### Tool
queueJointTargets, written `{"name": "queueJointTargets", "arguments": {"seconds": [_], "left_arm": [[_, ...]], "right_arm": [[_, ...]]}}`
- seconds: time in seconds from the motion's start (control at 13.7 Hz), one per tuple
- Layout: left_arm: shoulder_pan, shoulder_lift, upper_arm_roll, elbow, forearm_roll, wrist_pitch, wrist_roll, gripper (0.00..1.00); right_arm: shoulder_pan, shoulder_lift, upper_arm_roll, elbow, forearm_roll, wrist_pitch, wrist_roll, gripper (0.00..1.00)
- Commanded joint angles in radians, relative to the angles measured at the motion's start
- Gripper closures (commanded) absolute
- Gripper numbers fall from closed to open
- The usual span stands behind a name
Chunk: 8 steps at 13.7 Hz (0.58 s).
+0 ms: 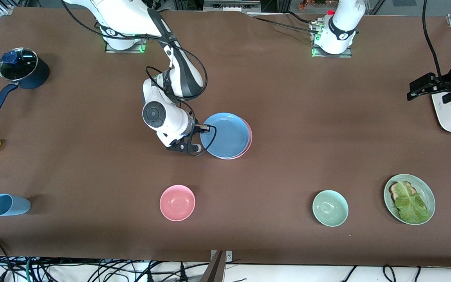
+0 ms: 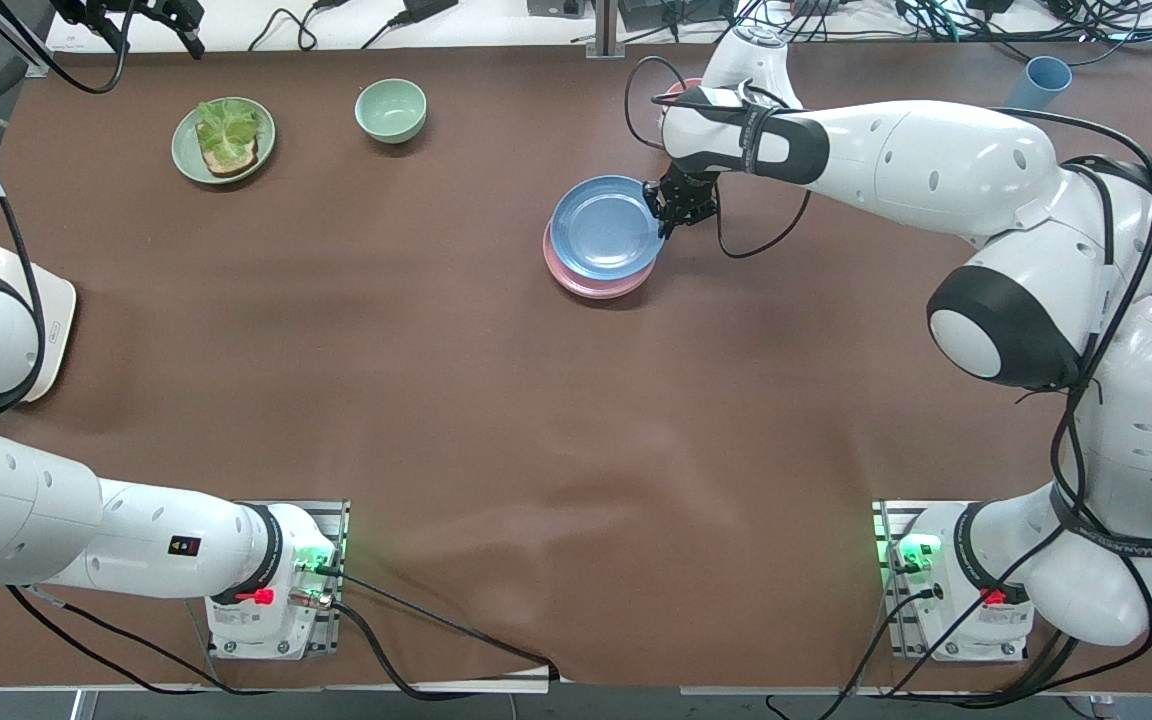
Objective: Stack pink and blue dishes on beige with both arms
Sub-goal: 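Carry the blue plate with the right gripper onto the pink plate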
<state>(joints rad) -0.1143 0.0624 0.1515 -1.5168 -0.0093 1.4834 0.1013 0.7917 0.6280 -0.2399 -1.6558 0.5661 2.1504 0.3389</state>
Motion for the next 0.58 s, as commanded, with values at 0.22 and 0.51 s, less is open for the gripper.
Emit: {"name": "queueJointTargets", "arguments": {"seconds": [0.22,0.51], "left_arm": [[-0.001,0.016,0.000,0.021,-0.015,-0.017,-0.003,0.00],[-0.001,0.017,0.000,0.023,-0.017,-0.017,-0.009,0.00]], "right_arm": [[0.004,0.025,0.020,0.011,0.018,0.026,0.000,1.00],[0.006,0.029,0.027,0.011,0.018,0.034,0.000,1.00]]}}
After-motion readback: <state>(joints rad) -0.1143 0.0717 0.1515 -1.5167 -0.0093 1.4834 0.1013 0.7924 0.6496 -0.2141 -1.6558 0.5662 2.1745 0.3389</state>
